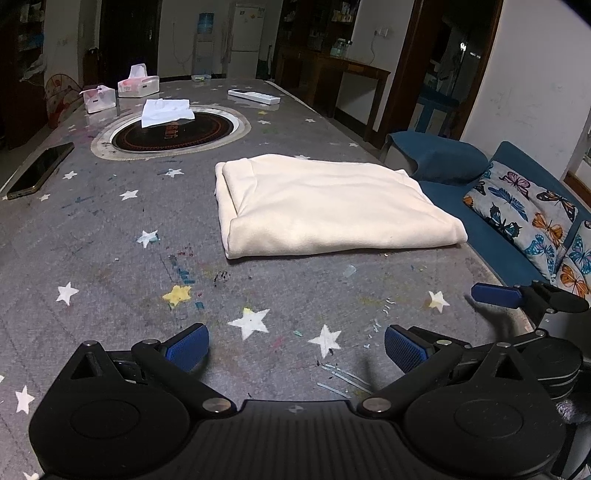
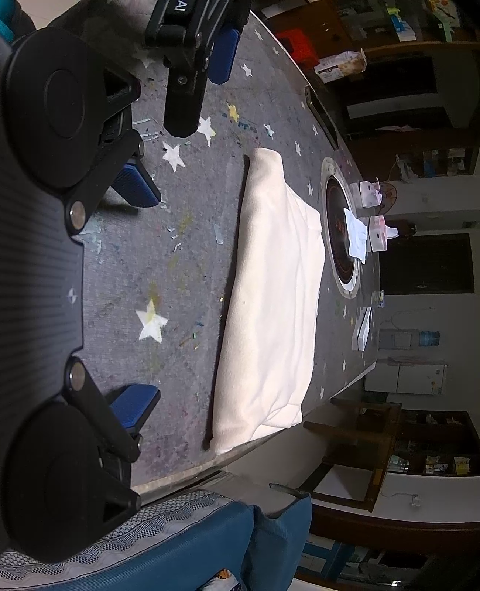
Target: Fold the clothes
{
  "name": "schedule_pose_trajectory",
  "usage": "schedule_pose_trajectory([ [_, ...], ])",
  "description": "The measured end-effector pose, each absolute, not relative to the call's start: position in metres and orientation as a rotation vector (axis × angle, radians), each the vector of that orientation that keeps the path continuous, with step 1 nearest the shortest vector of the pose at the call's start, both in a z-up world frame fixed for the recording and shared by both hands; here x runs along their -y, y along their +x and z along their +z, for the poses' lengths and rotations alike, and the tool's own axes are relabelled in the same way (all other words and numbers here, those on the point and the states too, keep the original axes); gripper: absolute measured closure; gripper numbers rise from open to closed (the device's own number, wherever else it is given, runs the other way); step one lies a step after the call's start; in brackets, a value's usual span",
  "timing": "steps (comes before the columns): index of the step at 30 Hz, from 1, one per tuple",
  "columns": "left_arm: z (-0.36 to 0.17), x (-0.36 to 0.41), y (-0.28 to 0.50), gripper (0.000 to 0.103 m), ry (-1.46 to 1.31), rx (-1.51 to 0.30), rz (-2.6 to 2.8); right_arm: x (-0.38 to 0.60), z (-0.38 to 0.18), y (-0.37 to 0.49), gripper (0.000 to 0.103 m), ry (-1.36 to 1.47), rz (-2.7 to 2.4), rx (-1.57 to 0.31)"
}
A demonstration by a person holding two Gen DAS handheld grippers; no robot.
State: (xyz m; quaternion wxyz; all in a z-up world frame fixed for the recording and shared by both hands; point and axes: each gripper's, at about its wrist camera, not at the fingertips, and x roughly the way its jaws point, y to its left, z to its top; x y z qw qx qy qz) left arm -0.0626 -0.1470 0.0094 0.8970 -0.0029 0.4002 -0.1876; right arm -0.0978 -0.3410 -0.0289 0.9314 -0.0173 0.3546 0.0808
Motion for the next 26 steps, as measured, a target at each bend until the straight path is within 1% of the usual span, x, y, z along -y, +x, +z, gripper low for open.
schedule_pose_trajectory([
  [26,0.0161,0.1492,-0.0689,0.000,-0.004,-0.808,-0.398,0.3383,-0.0250,-0.1067,0.000,-0.033,0.175,-0.709],
])
